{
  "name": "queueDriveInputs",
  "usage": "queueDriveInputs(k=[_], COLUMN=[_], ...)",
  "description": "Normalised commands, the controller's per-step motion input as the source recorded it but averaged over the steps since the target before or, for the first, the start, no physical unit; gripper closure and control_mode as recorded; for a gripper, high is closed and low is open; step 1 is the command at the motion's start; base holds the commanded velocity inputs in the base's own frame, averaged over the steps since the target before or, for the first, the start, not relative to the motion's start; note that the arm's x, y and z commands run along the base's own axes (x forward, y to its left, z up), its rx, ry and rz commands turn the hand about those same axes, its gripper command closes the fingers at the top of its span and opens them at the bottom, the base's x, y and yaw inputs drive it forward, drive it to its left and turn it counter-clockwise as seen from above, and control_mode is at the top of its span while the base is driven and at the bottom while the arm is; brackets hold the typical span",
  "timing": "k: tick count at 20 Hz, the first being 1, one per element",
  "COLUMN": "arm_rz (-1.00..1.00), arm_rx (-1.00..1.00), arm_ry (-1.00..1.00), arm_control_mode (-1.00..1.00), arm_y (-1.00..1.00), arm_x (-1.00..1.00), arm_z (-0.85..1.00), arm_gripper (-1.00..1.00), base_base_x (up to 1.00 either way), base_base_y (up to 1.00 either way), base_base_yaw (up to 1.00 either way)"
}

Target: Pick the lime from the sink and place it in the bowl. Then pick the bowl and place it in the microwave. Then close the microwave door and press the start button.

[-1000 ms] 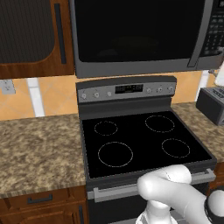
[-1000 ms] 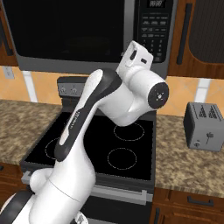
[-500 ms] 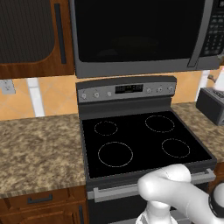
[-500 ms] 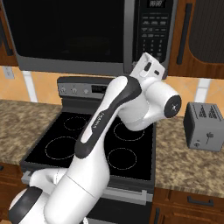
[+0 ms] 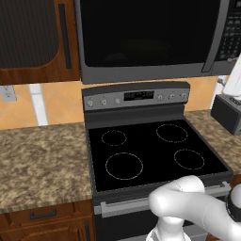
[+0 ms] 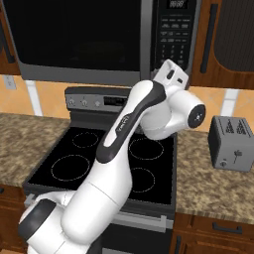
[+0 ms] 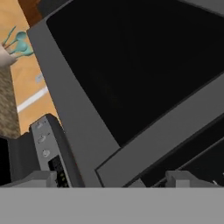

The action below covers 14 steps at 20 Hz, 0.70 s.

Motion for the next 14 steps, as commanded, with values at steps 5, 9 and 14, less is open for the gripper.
queueDriveInputs(k=[5, 9, 14], arm_rz=[0.00, 0.00, 0.00], arm_rx=[0.00, 0.00, 0.00], arm_ry=[0.00, 0.00, 0.00], arm_control_mode=[-1.00, -1.00, -1.00], arm_y=[-0.20, -0.13, -0.10], arm_x=[0.29, 0.33, 0.37], arm_z=[0.00, -0.02, -0.03], arm_gripper=[-1.00, -1.00, -1.00], base_base_x=[0.00, 0.00, 0.00], base_base_y=[0.00, 0.00, 0.00], base_base_yaw=[0.00, 0.00, 0.00])
